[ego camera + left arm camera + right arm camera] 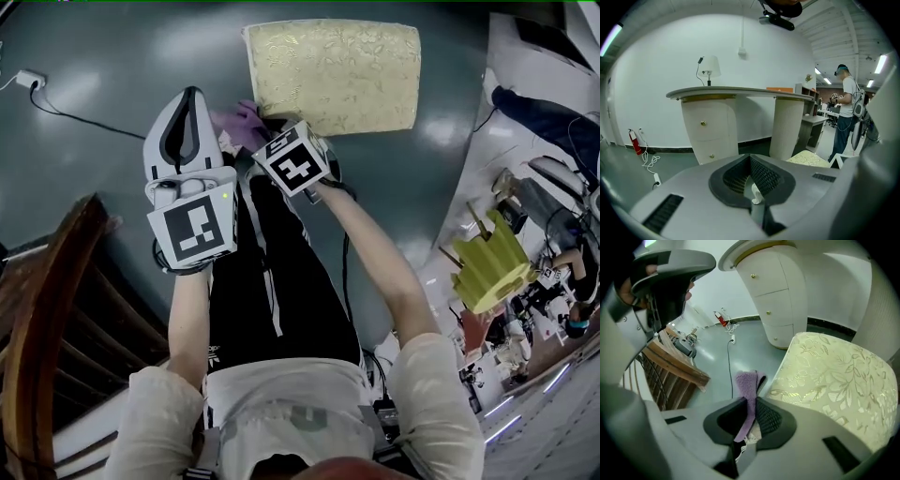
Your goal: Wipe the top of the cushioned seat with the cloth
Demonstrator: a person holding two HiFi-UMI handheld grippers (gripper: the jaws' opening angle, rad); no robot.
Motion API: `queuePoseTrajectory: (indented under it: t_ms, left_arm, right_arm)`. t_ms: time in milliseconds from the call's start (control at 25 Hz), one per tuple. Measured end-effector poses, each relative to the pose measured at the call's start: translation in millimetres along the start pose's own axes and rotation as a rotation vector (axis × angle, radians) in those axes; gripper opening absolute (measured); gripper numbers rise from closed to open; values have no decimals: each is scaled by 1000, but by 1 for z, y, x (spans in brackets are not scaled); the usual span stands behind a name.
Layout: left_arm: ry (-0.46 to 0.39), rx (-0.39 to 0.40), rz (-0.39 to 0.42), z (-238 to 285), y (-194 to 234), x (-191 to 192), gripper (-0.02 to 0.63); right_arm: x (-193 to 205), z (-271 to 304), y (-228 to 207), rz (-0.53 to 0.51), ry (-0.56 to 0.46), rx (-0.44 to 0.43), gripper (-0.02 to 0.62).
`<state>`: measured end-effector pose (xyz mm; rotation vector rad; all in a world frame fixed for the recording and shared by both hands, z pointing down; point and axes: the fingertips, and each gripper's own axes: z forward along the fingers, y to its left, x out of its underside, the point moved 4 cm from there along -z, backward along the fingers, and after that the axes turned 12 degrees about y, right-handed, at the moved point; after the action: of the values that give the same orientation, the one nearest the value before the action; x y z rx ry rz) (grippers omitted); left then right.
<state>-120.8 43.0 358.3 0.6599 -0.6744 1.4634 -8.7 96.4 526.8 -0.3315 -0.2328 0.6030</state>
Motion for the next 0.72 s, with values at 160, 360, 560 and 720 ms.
queuePoseTrajectory:
  t_ms: [160, 360, 560, 720]
  left_arm:
    - [-1, 13, -3, 2, -4, 2, 5]
    - [8, 24, 18, 2, -4, 1, 5]
    - [15, 40, 62, 6, -5, -5, 5]
    - [13, 68, 84, 7, -13, -5, 5]
  right_arm:
    - [8, 2, -6, 36, 2, 3, 60]
    - [16, -7, -14, 91, -16, -9, 60]
    - [31, -25, -32, 111, -23, 13, 60]
    - [57, -41, -62, 133, 1, 86, 61]
